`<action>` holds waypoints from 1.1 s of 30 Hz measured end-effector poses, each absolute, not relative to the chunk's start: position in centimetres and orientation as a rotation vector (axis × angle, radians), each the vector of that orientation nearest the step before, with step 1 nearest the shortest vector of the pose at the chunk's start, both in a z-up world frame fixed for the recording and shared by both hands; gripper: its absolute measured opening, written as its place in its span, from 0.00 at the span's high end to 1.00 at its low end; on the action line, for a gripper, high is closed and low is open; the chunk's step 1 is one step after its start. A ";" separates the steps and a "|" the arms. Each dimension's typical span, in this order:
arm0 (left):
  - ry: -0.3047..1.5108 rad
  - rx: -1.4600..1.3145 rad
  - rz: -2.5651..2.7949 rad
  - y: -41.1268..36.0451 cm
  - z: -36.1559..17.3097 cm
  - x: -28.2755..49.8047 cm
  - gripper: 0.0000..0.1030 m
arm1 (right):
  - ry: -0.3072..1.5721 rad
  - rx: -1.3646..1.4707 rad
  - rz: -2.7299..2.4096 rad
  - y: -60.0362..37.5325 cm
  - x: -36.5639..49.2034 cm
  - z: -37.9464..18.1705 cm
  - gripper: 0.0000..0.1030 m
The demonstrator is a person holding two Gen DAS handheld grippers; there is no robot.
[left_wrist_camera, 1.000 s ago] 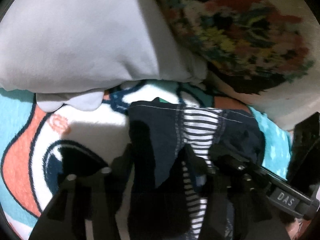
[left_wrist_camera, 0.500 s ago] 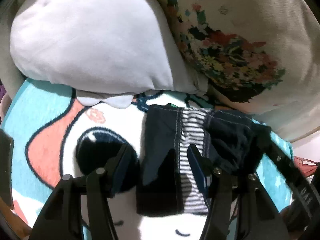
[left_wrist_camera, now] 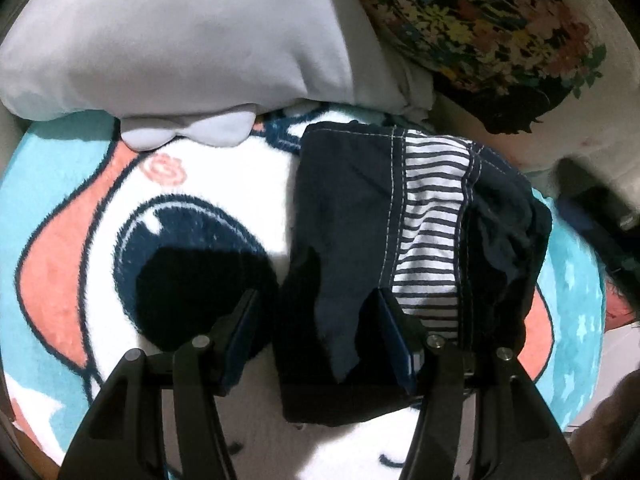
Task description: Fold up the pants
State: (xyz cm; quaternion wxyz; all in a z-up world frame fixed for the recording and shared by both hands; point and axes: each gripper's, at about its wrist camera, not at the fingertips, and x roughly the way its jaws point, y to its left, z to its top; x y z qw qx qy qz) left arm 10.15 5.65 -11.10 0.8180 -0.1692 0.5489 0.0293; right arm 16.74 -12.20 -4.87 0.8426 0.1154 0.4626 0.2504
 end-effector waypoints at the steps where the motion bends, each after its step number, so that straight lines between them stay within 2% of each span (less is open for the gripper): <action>1: 1.170 -0.361 0.062 5.7 -11.2 10.2 0.44 | 1.002 0.254 0.526 -12.2 17.3 -5.8 0.49; 6: 1.169 -0.356 0.057 6.4 -11.0 9.9 0.41 | 1.106 0.301 0.536 -12.1 19.3 -9.2 0.50; 11: 1.166 -0.355 0.051 6.7 -10.6 9.6 0.41 | 1.076 0.338 0.531 -13.0 18.4 -7.7 0.45; 16: 1.159 -0.364 0.050 7.5 -9.5 8.4 0.41 | 1.028 0.327 0.503 -14.0 14.7 -6.0 0.45; 24: 1.164 -0.317 0.050 8.1 -9.5 6.5 0.41 | 1.074 0.212 0.418 -13.5 12.4 -9.2 0.45; 28: 1.130 -0.288 0.031 7.8 -7.8 4.9 0.41 | 1.039 0.318 0.389 -15.6 11.5 -7.2 0.45; 33: 1.032 -0.253 0.038 8.2 -4.6 2.3 0.40 | 0.971 0.265 0.327 -16.6 8.2 -4.3 0.40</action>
